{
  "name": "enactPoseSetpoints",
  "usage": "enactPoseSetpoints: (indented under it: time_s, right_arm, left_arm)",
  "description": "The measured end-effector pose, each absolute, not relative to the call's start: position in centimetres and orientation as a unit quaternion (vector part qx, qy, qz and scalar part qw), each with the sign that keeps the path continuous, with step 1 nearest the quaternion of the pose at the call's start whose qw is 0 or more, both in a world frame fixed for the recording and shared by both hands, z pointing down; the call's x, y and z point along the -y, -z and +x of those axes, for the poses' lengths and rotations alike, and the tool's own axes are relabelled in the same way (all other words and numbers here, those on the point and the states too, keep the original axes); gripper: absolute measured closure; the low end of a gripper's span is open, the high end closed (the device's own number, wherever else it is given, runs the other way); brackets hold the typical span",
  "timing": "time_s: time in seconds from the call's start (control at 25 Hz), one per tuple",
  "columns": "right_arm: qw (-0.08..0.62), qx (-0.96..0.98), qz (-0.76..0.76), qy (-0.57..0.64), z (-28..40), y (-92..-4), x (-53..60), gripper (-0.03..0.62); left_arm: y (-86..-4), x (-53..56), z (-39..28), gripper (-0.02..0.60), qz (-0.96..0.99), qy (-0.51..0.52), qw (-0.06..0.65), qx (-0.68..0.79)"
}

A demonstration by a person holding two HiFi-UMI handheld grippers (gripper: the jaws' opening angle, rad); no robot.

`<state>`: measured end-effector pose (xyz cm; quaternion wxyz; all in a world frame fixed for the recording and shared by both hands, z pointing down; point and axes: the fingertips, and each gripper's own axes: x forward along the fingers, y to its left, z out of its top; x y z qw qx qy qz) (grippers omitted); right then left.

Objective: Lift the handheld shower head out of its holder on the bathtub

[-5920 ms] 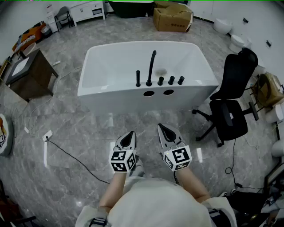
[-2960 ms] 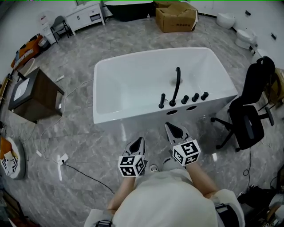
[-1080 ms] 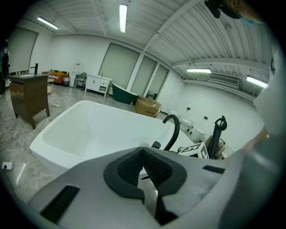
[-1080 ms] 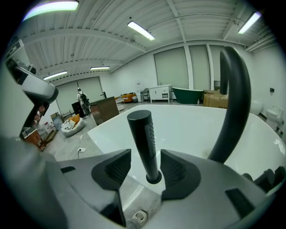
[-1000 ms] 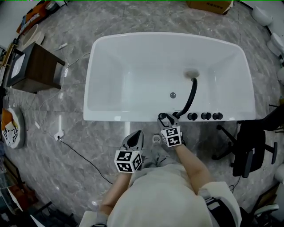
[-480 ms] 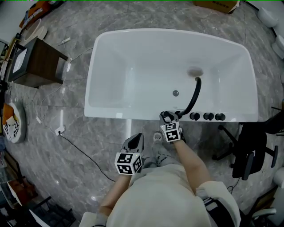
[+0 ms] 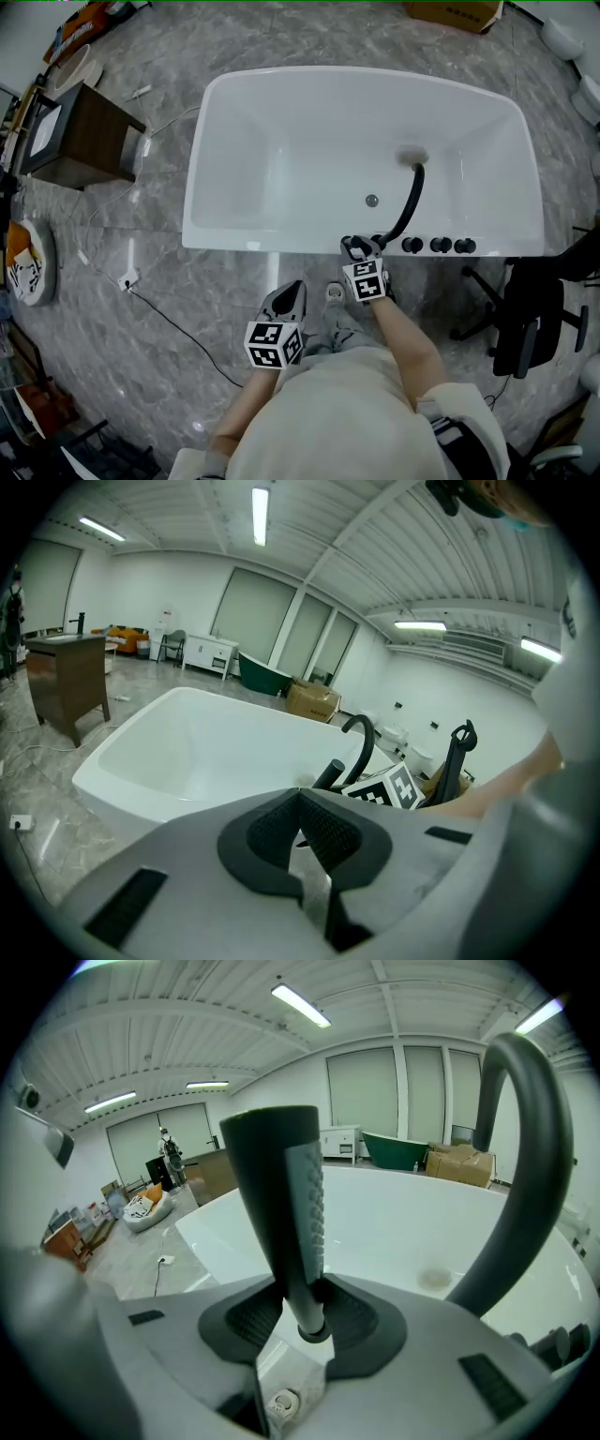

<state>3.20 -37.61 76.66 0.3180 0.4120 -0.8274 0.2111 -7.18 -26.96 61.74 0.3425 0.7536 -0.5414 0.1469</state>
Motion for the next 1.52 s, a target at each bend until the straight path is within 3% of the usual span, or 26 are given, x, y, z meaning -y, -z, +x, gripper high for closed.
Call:
enactPoseSetpoints:
  time_s: [1.52]
  right_arm:
    - [0.168, 0.837, 0.517, -0.054, 3.7, -53.9, 26.0, 0.451]
  left_arm:
    - [-56.5, 13.5, -10.0, 0.561, 0.799, -0.106, 0.289, 0.517]
